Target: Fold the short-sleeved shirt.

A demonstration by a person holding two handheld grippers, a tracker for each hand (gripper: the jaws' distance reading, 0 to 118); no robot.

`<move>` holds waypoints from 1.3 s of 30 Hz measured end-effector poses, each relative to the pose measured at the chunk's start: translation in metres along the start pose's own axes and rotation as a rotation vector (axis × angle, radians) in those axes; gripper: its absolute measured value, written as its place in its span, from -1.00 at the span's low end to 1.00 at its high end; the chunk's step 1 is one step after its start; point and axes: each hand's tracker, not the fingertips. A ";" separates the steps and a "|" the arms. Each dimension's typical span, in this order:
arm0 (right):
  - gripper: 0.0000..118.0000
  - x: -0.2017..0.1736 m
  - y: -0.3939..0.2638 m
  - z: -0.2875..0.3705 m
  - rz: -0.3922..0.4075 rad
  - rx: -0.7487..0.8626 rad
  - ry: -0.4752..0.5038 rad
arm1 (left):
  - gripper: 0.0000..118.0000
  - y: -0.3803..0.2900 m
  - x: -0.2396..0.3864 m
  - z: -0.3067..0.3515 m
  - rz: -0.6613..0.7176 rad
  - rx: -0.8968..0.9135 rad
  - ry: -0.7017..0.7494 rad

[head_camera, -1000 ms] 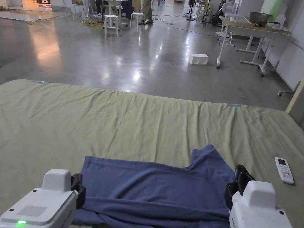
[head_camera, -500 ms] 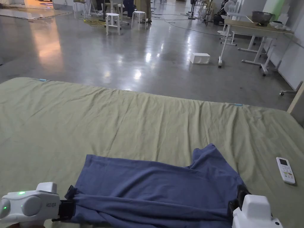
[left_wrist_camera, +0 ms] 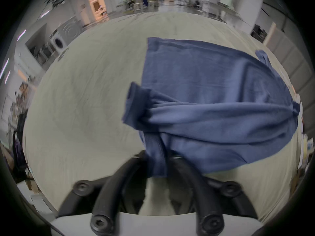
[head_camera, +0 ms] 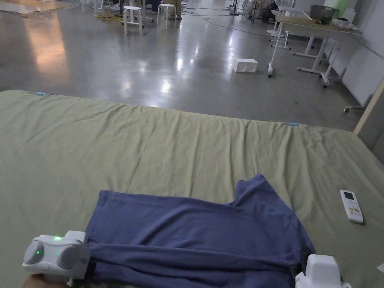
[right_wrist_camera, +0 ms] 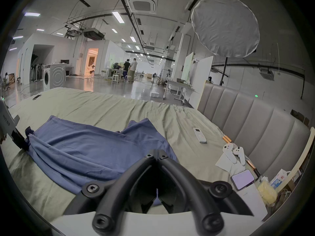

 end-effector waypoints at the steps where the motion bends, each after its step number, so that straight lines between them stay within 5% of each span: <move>1: -1.00 0.004 -0.001 -0.002 -0.005 -0.006 -0.005 | -0.85 -0.003 0.003 0.001 -0.021 0.004 -0.019; 8: -0.96 0.062 -0.021 -0.028 -0.029 -0.185 -0.035 | -0.86 -0.012 -0.019 0.024 -0.006 0.081 -0.031; 12: -0.20 0.093 -0.042 -0.062 -0.058 -0.394 0.063 | -0.86 -0.014 -0.028 0.034 0.012 0.121 -0.048; 19: 0.22 0.087 -0.066 -0.105 0.001 -0.571 0.211 | -0.86 -0.016 -0.028 0.044 -0.001 0.159 -0.052; 27: 0.20 0.062 -0.081 -0.147 0.017 -0.670 0.207 | -0.86 -0.021 -0.023 0.038 0.008 0.135 -0.044; 28: 0.15 0.063 -0.080 -0.148 0.000 -0.683 0.203 | -0.86 -0.022 -0.022 0.038 0.011 0.133 -0.041; 30: -0.27 0.066 -0.077 -0.145 -0.065 -0.706 0.218 | -0.86 -0.024 -0.019 0.037 0.012 0.134 -0.039; 32: -0.80 0.064 -0.075 -0.140 -0.042 -0.680 0.248 | -0.86 -0.025 -0.017 0.037 0.009 0.136 -0.033; 36: -0.87 0.046 -0.072 -0.132 0.070 -0.647 0.233 | -0.86 -0.026 -0.013 0.035 0.004 0.134 -0.020; 39: -0.89 0.049 -0.069 -0.131 -0.047 -0.661 0.210 | -0.86 -0.028 -0.013 0.040 0.001 0.140 -0.022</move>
